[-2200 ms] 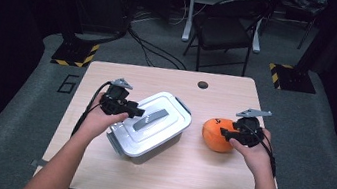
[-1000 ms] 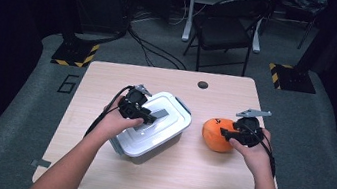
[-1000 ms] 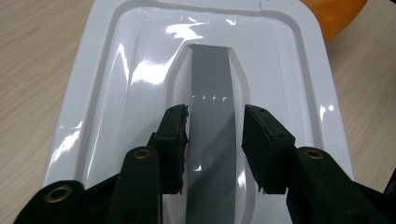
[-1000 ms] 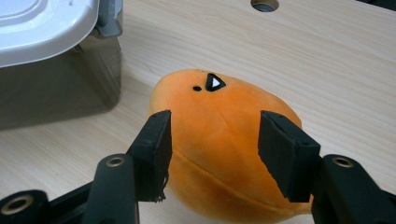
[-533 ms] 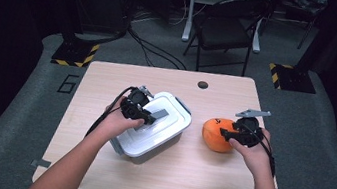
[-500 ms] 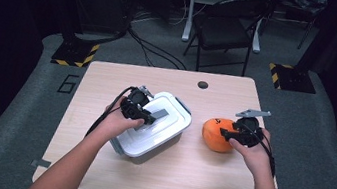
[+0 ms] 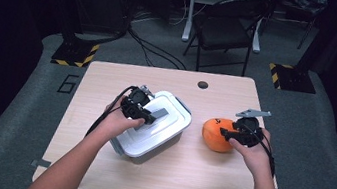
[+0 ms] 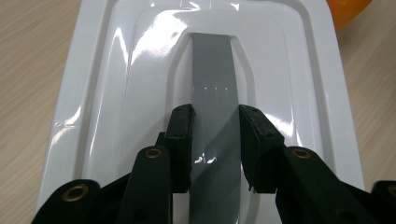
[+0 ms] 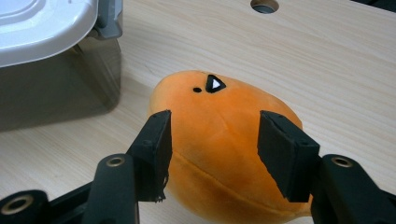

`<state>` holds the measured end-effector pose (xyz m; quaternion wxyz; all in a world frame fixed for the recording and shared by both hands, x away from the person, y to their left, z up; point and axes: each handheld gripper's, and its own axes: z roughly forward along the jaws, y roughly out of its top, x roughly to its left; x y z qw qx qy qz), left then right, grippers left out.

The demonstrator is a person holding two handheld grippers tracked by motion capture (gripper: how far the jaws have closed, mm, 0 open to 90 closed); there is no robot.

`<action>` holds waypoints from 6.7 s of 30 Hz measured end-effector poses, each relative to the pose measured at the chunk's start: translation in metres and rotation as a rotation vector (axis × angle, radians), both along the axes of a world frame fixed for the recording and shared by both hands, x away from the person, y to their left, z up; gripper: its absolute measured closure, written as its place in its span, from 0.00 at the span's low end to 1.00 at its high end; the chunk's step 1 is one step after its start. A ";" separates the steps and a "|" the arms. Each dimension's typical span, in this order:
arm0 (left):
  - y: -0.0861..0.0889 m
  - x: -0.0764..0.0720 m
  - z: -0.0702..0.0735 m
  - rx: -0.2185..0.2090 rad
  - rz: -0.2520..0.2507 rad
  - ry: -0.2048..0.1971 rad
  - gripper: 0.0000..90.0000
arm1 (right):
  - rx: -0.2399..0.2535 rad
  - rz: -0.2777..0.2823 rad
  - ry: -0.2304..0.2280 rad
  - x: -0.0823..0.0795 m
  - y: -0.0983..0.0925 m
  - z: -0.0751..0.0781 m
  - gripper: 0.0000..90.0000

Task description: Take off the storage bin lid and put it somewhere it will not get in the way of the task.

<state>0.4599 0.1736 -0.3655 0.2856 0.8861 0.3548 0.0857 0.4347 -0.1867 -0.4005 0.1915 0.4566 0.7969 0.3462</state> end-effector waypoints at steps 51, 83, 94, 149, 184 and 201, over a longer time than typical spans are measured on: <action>-0.008 -0.002 0.002 0.028 -0.005 -0.036 0.74 | 0.008 -0.010 -0.010 0.000 -0.004 0.001 0.50; -0.010 -0.002 0.004 0.015 -0.010 -0.021 0.74 | 0.012 -0.007 -0.010 0.001 -0.004 0.000 0.50; -0.002 -0.003 0.018 -0.012 -0.013 -0.027 0.74 | 0.016 -0.011 -0.011 0.001 -0.004 0.000 0.50; 0.162 0.000 0.027 -0.099 0.376 -0.057 0.74 | 0.022 -0.031 0.002 0.000 -0.003 -0.002 0.50; 0.205 0.005 -0.028 -0.078 0.525 -0.020 0.74 | 0.019 -0.033 0.006 0.001 -0.002 -0.004 0.50; 0.204 0.007 -0.065 -0.065 0.531 0.020 0.74 | 0.010 -0.024 0.000 0.001 -0.003 -0.005 0.50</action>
